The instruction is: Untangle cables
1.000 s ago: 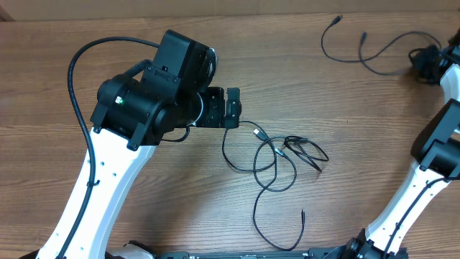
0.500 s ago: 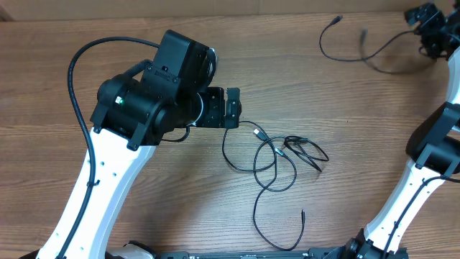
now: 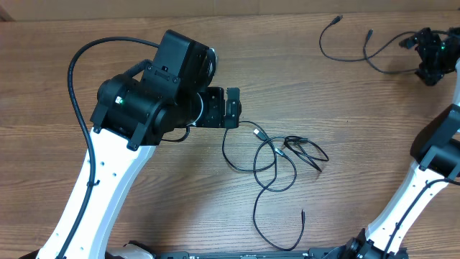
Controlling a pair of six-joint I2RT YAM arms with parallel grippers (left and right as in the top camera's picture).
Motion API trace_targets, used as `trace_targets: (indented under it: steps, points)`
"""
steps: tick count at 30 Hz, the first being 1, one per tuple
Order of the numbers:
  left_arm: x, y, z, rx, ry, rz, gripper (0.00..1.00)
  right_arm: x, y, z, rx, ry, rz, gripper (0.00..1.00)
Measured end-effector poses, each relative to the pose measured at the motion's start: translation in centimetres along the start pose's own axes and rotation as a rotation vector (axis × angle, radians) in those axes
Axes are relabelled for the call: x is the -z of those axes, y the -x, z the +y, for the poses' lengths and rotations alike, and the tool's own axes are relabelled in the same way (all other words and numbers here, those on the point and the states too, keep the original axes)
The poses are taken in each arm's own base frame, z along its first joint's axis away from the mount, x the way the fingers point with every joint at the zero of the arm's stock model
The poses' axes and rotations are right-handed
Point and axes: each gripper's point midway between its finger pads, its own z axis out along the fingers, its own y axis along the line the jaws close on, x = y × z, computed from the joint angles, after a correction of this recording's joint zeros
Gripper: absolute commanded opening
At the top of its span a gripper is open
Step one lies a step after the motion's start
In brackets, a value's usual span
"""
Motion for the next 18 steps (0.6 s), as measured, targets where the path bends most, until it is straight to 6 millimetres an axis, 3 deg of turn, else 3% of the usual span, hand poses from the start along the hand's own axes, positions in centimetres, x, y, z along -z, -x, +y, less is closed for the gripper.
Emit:
trace_targets:
  steps: [3, 6, 9, 15, 18]
  points:
    - [0.0, 0.0, 0.0, 0.000, 0.000, 0.000, 0.99, 2.1, -0.4, 0.5, -0.004, -0.007, 0.002, 1.00]
    - [0.0, 0.0, 0.0, 0.000, 0.001, 0.000, 1.00, 6.2, -1.4, 1.8, -0.004, -0.019, -0.004, 1.00]
    - [0.0, 0.0, 0.0, 0.000, 0.003, 0.000, 1.00, 11.6, -2.8, 3.6, 0.003, -0.014, -0.025, 1.00]
    - [0.0, 0.0, 0.0, 0.000, 0.003, -0.001, 1.00, 22.5, -8.2, 7.3, 0.053, 0.018, -0.070, 1.00]
    - [0.0, 0.0, 0.0, 0.000, 0.003, -0.001, 1.00, 25.2, -10.6, 8.5, 0.087, 0.033, -0.073, 1.00]
